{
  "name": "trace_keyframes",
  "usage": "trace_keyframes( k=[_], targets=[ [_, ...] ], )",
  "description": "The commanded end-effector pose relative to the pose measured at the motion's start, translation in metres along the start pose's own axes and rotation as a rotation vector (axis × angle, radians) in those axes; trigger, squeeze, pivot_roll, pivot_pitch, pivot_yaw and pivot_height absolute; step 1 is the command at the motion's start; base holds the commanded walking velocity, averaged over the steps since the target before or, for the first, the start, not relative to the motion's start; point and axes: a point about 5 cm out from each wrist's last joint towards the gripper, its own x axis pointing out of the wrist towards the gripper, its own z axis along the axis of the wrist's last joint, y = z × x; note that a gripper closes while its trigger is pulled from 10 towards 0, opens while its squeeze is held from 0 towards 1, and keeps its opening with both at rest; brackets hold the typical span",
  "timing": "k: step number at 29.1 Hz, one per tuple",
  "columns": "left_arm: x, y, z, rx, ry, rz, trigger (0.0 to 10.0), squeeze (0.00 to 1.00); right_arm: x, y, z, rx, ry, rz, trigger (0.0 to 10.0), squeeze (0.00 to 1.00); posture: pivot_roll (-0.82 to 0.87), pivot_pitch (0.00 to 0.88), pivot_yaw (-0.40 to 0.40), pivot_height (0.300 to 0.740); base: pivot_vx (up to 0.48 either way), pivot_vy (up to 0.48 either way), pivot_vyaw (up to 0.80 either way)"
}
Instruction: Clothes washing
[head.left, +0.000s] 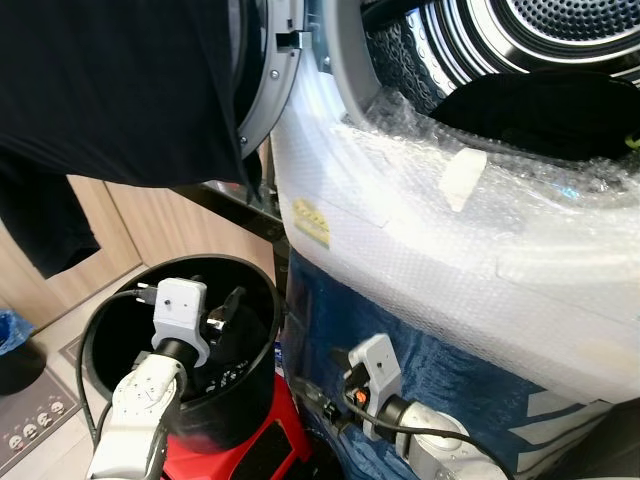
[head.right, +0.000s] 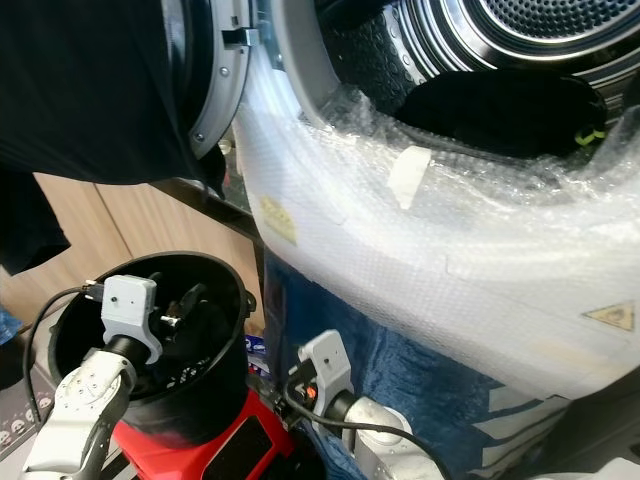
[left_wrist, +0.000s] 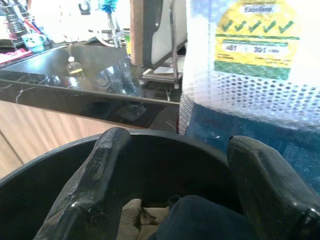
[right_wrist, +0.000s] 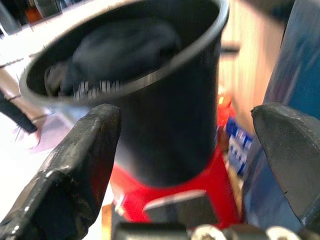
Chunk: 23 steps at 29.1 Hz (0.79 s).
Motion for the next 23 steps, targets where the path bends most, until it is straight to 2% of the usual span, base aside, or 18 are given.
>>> trace_keyframes(
  k=[1, 12, 13, 14, 15, 16, 17, 23],
  targets=[
    [0.000, 0.000, 0.004, -0.005, -0.020, -0.005, 10.0, 0.00, 0.002, 0.002, 0.006, -0.017, -0.023, 0.006, 10.0, 0.00, 0.12, 0.106, 0.043, 0.740, 0.000, 0.000, 0.00],
    [0.000, 0.000, 0.004, -0.006, -0.020, -0.006, 10.0, 0.00, 0.009, -0.001, 0.001, -0.043, -0.042, 0.001, 10.0, 0.00, 0.12, 0.106, 0.043, 0.740, 0.000, 0.000, 0.00],
    [-0.001, 0.004, 0.005, -0.003, -0.020, 0.003, 10.0, 0.00, 0.010, -0.001, -0.010, -0.022, -0.019, -0.006, 10.0, 0.00, 0.12, 0.105, 0.042, 0.740, 0.000, 0.000, 0.00],
    [0.000, 0.004, 0.006, -0.007, -0.028, 0.001, 10.0, 0.00, -0.001, -0.039, -0.057, 0.150, 0.130, -0.327, 10.0, 0.00, 0.15, 0.044, 0.039, 0.740, 0.000, 0.000, 0.00],
    [0.000, 0.002, 0.007, -0.012, -0.034, -0.004, 10.0, 0.00, -0.017, -0.055, -0.088, 0.277, 0.238, -0.548, 10.0, 0.00, 0.15, 0.044, 0.039, 0.740, 0.000, 0.000, 0.00],
    [0.001, 0.001, 0.008, -0.015, -0.037, -0.007, 10.0, 0.00, -0.031, -0.061, -0.111, 0.381, 0.327, -0.705, 10.0, 0.00, 0.15, 0.044, 0.038, 0.740, 0.000, 0.000, 0.00],
    [0.001, 0.000, 0.008, -0.016, -0.039, -0.009, 10.0, 0.00, -0.038, -0.061, -0.123, 0.438, 0.376, -0.784, 10.0, 0.00, 0.15, 0.044, 0.038, 0.740, 0.000, 0.000, 0.00],
    [0.000, 0.000, 0.008, -0.018, -0.037, -0.009, 10.0, 0.00, -0.042, -0.062, -0.125, 0.428, 0.376, -0.829, 10.0, 0.00, 0.15, 0.046, 0.038, 0.740, 0.000, 0.000, 0.00]
  ],
)
